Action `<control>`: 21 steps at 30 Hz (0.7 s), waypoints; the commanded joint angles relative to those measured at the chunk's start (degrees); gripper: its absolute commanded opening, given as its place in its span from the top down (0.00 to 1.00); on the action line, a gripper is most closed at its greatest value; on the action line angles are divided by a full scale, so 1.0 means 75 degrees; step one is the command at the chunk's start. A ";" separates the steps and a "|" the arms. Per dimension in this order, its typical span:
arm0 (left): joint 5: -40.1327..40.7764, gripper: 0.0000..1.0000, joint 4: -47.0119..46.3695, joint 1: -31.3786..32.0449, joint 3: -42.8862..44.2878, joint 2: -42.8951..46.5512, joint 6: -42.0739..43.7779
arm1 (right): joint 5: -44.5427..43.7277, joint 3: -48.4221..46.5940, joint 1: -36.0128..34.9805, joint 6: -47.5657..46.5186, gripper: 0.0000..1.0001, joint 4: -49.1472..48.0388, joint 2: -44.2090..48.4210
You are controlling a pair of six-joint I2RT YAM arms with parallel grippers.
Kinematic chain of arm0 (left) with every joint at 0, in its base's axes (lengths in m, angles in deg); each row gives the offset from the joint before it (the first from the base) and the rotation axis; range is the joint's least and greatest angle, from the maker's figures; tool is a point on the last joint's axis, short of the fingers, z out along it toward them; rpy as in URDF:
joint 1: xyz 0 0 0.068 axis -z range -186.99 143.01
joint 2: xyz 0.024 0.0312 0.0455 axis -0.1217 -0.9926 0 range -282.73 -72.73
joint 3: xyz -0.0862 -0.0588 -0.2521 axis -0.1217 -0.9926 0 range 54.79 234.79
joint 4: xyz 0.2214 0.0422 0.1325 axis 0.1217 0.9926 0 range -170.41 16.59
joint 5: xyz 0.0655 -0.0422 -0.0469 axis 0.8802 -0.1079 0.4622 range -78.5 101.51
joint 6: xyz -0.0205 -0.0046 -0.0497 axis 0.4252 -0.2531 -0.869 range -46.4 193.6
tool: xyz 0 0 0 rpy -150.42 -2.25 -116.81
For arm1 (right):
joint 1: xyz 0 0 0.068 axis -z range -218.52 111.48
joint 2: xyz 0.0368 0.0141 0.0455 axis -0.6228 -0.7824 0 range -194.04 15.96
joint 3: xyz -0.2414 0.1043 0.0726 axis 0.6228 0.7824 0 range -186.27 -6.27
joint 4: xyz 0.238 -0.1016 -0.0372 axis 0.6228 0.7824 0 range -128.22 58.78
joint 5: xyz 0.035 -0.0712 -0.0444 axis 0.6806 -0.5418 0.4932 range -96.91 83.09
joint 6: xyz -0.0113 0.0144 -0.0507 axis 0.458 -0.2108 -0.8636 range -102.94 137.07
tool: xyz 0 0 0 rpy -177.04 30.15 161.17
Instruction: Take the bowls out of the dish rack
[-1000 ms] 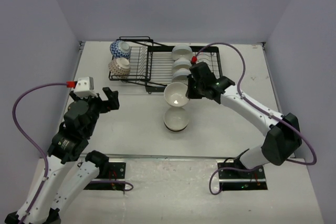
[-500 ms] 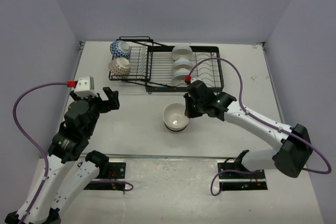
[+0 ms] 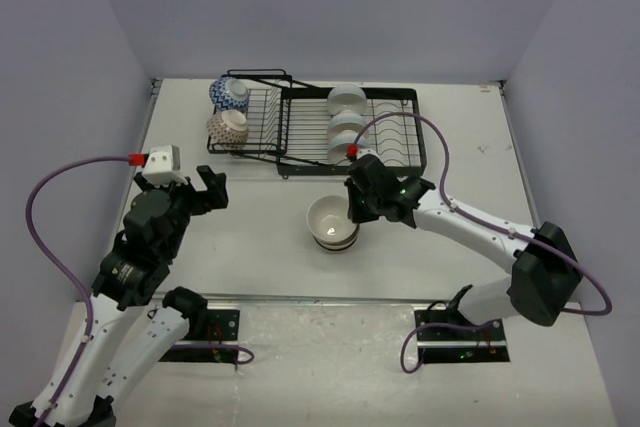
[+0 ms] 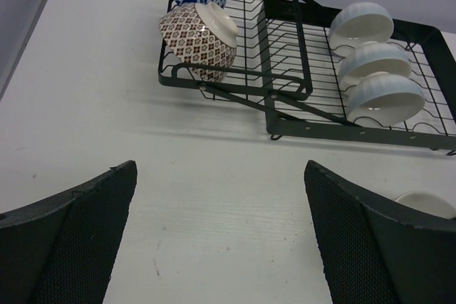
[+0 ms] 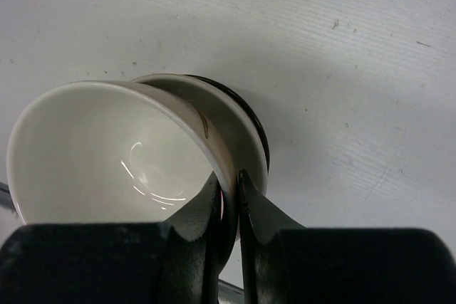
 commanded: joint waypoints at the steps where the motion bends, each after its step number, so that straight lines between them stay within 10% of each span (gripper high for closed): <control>1: -0.0051 0.00 -0.0250 -0.0037 -0.0013 -0.0005 0.0146 | -0.0126 -0.0037 0.0022 0.0120 1.00 -0.0817 0.0059; 21: -0.0074 0.00 -0.0262 -0.0037 -0.0001 -0.0028 0.0157 | -0.0361 0.0431 0.0221 0.0144 0.98 -0.0712 0.0505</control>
